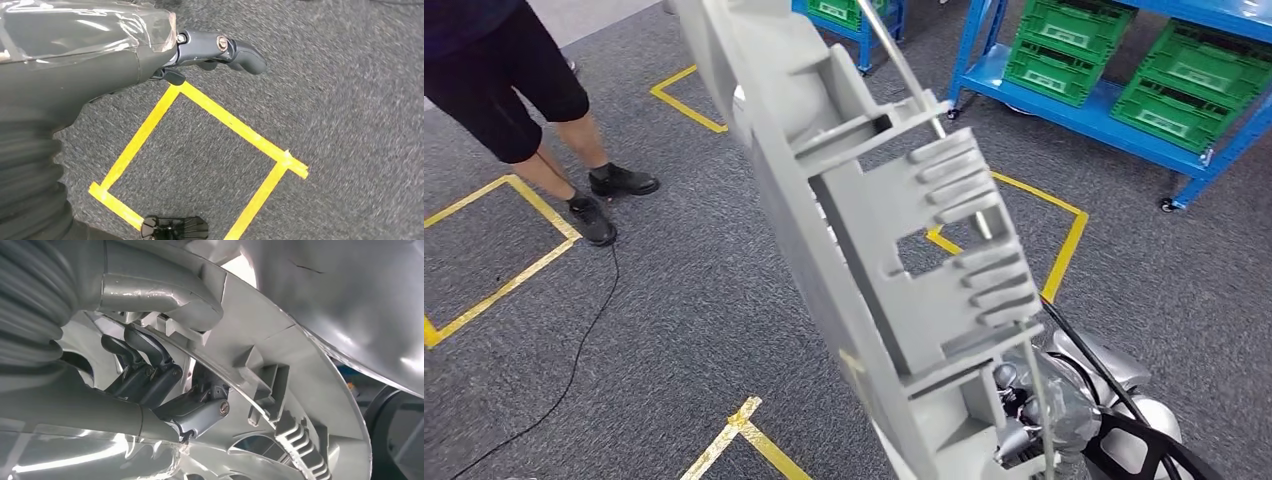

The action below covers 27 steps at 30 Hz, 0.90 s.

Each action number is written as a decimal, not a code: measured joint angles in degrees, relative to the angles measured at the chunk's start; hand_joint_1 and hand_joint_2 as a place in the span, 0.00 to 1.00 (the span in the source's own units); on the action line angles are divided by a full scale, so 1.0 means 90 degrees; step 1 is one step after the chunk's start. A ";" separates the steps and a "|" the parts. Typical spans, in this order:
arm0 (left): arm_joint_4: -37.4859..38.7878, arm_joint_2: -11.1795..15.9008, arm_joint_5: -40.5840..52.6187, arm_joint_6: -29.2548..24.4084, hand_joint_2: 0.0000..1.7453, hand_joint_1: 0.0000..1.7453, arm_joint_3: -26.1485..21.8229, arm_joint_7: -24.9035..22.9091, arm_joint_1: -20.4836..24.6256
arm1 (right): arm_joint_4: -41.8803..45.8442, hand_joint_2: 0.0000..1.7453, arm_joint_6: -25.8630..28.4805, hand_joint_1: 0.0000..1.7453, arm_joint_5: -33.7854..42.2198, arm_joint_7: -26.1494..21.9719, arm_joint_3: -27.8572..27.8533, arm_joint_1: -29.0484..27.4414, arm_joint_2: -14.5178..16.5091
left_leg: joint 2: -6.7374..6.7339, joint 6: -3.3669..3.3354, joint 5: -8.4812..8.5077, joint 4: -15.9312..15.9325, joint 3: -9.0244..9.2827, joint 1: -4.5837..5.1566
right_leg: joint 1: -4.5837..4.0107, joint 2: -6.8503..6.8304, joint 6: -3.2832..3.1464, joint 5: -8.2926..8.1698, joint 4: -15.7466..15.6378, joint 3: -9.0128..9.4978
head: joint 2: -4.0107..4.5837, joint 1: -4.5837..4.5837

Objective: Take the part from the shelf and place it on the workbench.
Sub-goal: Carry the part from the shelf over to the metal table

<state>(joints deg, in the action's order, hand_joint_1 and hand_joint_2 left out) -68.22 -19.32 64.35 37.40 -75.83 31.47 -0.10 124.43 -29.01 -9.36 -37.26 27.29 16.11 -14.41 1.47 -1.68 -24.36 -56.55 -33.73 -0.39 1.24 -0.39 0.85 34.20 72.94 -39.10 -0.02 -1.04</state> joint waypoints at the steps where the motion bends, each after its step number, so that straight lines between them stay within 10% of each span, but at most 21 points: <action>1: 0.0021 0.0000 0.0000 0.0012 1.00 0.00 0.0001 0.0000 0.0002 | -0.0002 1.00 -0.0003 0.98 0.0001 0.0008 0.0004 -0.0001 -0.0003 | 0.0104 -0.0002 0.0000 -0.0002 0.0001 0.0007 | -0.0001 0.0017 0.0021 0.0023 0.0192 -0.0120 | 0.0000 0.0001; 5: 0.0096 0.0001 -0.0007 0.0039 1.00 0.00 0.0005 0.0003 -0.0005 | -0.0008 1.00 -0.0011 0.98 0.0023 0.0061 0.0018 0.0018 -0.0006 | 0.0500 0.0043 -0.0028 -0.0063 0.0001 0.0011 | 0.0028 0.0259 0.0169 -0.0636 -0.1155 0.0425 | 0.0000 0.0010; 9: 0.0134 0.0023 -0.0015 0.0043 1.00 0.00 0.0004 0.0007 -0.0044 | -0.0015 1.00 -0.0016 0.98 0.0027 0.0084 0.0043 0.0044 -0.0002 | 0.0729 0.0169 -0.0054 -0.0125 -0.0103 0.0003 | 0.0006 0.0297 -0.0009 -0.0829 -0.1619 0.0640 | 0.0000 0.0005; 12: 0.0154 0.0039 -0.0016 0.0044 1.00 0.00 -0.0001 0.0009 -0.0074 | -0.0016 1.00 -0.0016 0.98 0.0029 0.0087 0.0054 0.0069 0.0012 | 0.0290 0.0257 -0.0271 -0.0507 -0.0296 0.0000 | 0.0022 0.0122 -0.0117 -0.0825 -0.1639 0.0679 | 0.0000 -0.0031; 16: 0.0195 0.0052 -0.0017 0.0043 1.00 0.00 0.0007 0.0010 -0.0050 | -0.0021 1.00 -0.0033 0.98 0.0033 0.0090 0.0060 0.0074 0.0021 | -0.0127 0.0331 -0.0872 -0.2018 -0.1073 -0.0041 | -0.0033 -0.0176 -0.0191 -0.0777 -0.1638 0.0708 | 0.0000 -0.0065; 22: 0.0266 0.0086 -0.0029 0.0031 1.00 0.00 0.0007 0.0048 -0.0056 | -0.0062 1.00 -0.0102 0.98 0.0089 0.0098 0.0075 0.0102 0.0041 | -0.0591 0.0164 -0.0100 -0.0248 -0.0169 0.0069 | -0.0105 -0.0592 -0.0130 -0.0683 -0.1642 0.0793 | 0.0000 -0.0063; 25: 0.0281 0.0092 -0.0052 0.0031 1.00 0.00 0.0005 0.0062 -0.0084 | -0.0095 1.00 -0.0117 0.98 0.0121 0.0098 0.0100 0.0125 0.0050 | -0.0427 0.0077 -0.0081 -0.0137 -0.0131 0.0089 | -0.0103 -0.0724 -0.0048 -0.0642 -0.1661 0.0830 | -0.0001 -0.0061; 27: 0.0288 0.0084 -0.0070 0.0032 1.00 0.00 0.0000 0.0068 -0.0099 | -0.0114 1.00 -0.0118 0.98 0.0129 0.0098 0.0118 0.0138 0.0052 | -0.0271 0.0005 -0.0015 -0.0027 -0.0033 0.0048 | -0.0083 -0.0461 -0.0040 -0.0502 -0.1415 0.0738 | -0.0001 -0.0051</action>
<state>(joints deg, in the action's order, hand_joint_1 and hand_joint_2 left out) -65.63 -18.57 63.72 37.69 -75.83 32.09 -0.99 123.40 -30.08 -8.20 -36.38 28.36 17.35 -13.94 -0.97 -1.63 -24.50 -56.79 -34.03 0.05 0.49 -4.54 0.48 29.68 60.20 -32.46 -0.03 -1.50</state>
